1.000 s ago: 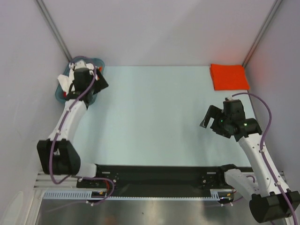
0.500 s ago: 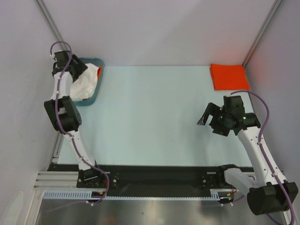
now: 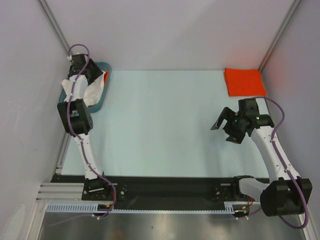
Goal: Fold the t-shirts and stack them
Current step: Grab the tshirt from the pile
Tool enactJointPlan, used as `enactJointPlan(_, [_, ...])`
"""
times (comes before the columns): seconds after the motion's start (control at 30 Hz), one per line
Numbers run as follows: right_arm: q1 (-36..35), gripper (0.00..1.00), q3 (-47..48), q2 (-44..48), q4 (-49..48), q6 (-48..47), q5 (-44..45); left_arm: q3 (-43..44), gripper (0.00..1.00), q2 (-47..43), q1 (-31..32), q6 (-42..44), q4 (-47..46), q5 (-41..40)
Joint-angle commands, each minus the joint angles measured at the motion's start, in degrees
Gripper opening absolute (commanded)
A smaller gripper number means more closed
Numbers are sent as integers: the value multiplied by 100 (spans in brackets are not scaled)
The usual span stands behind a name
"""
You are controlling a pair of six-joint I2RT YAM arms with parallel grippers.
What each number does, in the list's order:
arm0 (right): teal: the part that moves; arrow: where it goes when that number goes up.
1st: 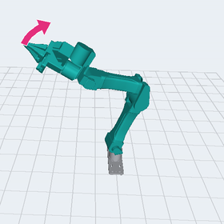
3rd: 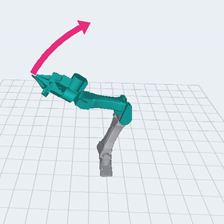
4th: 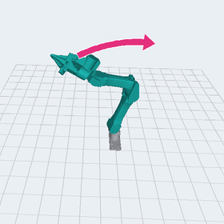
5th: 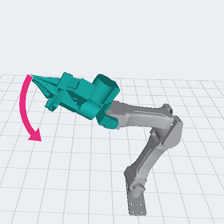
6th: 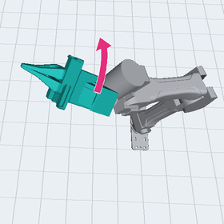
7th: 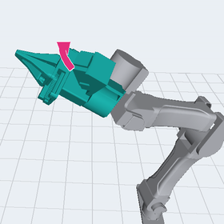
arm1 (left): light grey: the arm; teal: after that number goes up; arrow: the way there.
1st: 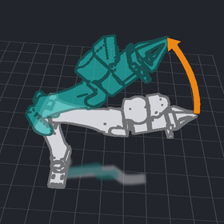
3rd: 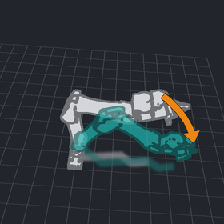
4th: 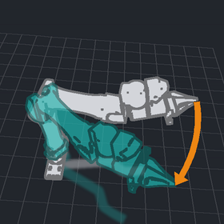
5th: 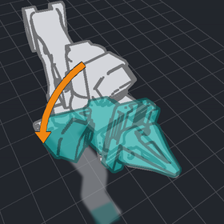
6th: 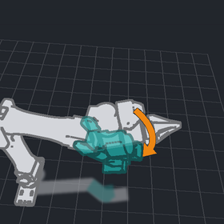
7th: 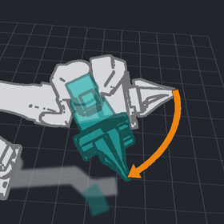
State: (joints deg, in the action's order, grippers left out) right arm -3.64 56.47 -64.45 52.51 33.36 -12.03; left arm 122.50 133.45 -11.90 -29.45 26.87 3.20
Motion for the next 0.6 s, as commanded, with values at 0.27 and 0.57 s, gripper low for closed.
enactJointPlan(0.27, [47,99,-189,424,-13,495,-63,503,63,401,232,194,-384,-311])
enactJointPlan(0.57, [91,99,-250,530,110,575,43,547,46,551,258,-69,-569,-232])
